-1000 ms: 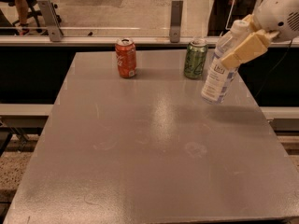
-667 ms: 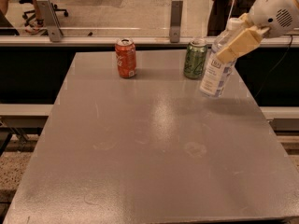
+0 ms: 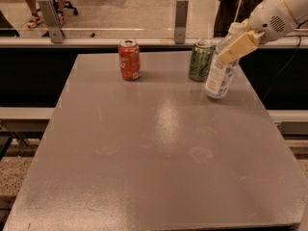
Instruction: Move blue plastic bottle near green can
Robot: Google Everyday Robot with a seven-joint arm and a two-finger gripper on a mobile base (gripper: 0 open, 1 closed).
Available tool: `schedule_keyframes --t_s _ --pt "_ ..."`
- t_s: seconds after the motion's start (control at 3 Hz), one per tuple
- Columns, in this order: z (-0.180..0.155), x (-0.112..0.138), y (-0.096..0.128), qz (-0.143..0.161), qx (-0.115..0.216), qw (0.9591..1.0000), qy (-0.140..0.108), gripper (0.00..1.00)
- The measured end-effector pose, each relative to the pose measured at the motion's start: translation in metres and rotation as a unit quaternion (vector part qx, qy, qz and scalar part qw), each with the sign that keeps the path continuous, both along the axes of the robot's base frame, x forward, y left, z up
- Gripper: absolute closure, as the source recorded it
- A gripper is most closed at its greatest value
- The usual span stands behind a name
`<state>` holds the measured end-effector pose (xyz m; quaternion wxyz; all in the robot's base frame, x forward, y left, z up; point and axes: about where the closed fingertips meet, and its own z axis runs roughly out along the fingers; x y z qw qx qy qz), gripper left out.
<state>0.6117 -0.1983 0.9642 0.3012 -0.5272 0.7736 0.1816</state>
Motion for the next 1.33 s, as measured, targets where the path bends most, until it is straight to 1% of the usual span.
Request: schedule_keyframes --t_s 0.67,1.0,1.33 --pt "-0.008 0.025 -0.011 -0.014 -0.012 0.9998 -0.012 1.00" --pt "-0.011 0.030 -0.014 -0.013 -0.020 0.9997 -0.007 0.82" --pt "-0.014 0.034 -0.014 -0.010 -0.012 0.9999 -0.003 0.59"
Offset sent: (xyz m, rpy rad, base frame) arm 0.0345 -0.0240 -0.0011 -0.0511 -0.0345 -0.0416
